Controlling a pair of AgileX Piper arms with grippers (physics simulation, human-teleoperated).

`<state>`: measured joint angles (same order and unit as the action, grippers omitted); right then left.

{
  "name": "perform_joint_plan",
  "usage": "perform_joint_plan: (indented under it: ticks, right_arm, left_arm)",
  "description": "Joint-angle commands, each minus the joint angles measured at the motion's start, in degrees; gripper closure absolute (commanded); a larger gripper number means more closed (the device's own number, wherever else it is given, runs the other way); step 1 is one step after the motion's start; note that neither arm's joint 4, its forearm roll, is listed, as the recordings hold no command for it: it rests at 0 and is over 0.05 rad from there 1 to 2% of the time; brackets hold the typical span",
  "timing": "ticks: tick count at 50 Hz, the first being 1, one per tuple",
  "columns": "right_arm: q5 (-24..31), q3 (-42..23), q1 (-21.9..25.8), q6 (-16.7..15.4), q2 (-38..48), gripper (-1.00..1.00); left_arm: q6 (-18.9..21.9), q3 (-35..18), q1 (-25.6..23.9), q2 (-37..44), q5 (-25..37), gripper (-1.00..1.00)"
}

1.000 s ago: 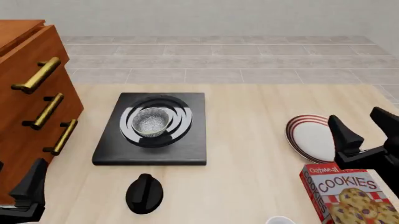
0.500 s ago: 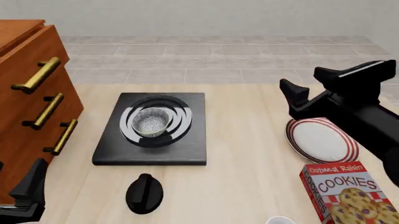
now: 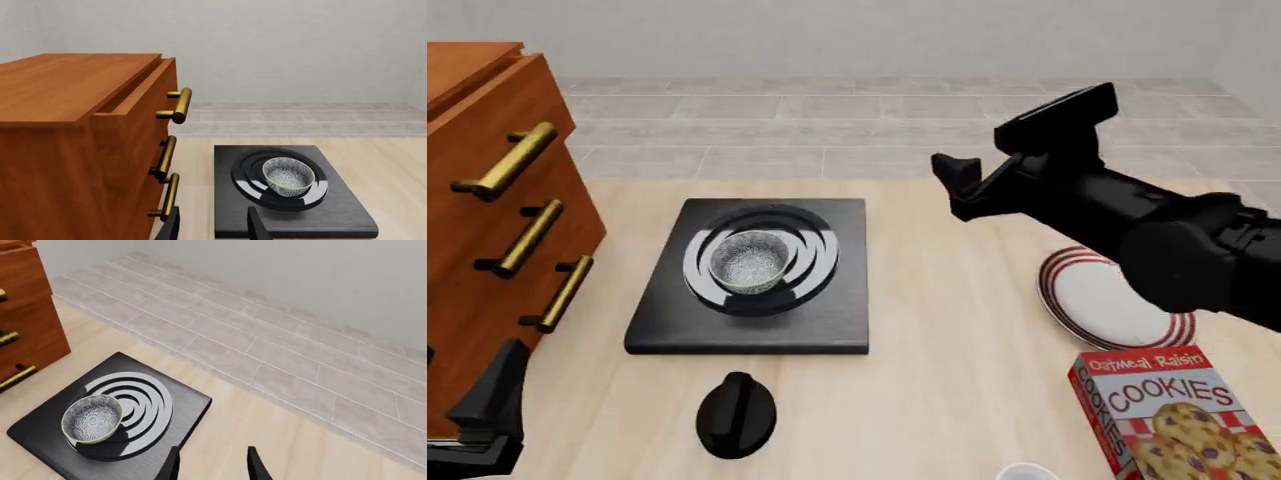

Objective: Pick the akita bowl on the stove and place it on the plate.

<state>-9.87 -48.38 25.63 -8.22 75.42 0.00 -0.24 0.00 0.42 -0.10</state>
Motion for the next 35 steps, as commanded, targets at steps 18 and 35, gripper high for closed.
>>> perform_joint_plan:
  ticks: [18,35]
  right_arm:
    - [6.63,-13.82,7.22,3.28,11.96,-1.00]
    - [10.02,-19.87,10.24,5.03,16.64,-1.00]
  left_arm:
    - [0.00,0.00,0.00,0.00,0.00,-1.00]
    - [0.00,0.00,0.00,0.00,0.00,-1.00]
